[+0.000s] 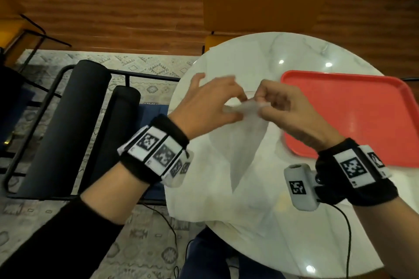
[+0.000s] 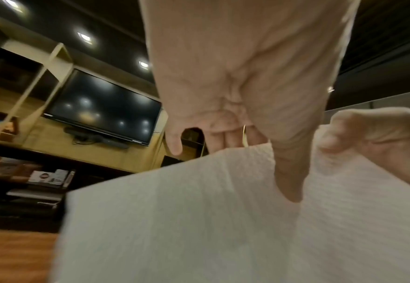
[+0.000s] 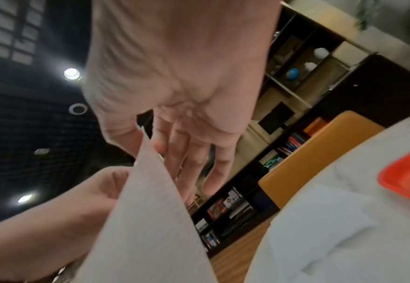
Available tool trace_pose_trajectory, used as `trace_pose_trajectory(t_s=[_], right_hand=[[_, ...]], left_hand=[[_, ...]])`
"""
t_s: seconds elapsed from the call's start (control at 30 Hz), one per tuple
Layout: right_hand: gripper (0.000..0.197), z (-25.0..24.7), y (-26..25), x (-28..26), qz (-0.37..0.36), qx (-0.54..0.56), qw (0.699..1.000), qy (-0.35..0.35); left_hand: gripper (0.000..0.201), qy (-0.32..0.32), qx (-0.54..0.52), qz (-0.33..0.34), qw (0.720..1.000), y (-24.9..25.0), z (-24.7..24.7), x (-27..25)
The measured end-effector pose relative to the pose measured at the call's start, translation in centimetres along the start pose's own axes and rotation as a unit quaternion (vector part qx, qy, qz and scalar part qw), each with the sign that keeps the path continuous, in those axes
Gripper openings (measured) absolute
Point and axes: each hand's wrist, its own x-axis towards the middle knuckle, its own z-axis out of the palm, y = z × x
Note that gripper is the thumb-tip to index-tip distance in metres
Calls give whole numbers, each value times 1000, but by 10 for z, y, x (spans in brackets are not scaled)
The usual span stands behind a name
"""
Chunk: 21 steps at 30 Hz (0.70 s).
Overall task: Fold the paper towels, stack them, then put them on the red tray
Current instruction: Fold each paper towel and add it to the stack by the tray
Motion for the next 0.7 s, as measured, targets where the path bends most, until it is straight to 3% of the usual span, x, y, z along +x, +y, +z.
trace_pose_trajectory(t_s=[0.1,0.17,0.27,0.37,0.47,0.6,0.7], right_hand=[[27,-14,11,-14,46,67,996,32],[43,-19,30,-26,94,21,995,22],[23,-28,57,-42,138,-45,989,36],[4,-41,69,-50,167,48,980,94],[8,-48,87,-45,183,93,971,125],[2,-37,122,-27,209,92,964,138],[8,-21,144,-17,209,54,967,138]], left_hand=[[15,-17,-117,-7,993,8,1,15],[12,7,-219,-33,975,8,5,14],[12,36,-361,-97,927,5,13,6],[9,66,-442,-173,878,-5,25,-8],[12,63,-459,-244,852,-19,49,-20],[15,48,-425,-318,846,-41,93,-31],[17,53,-385,-354,851,-56,121,-37]])
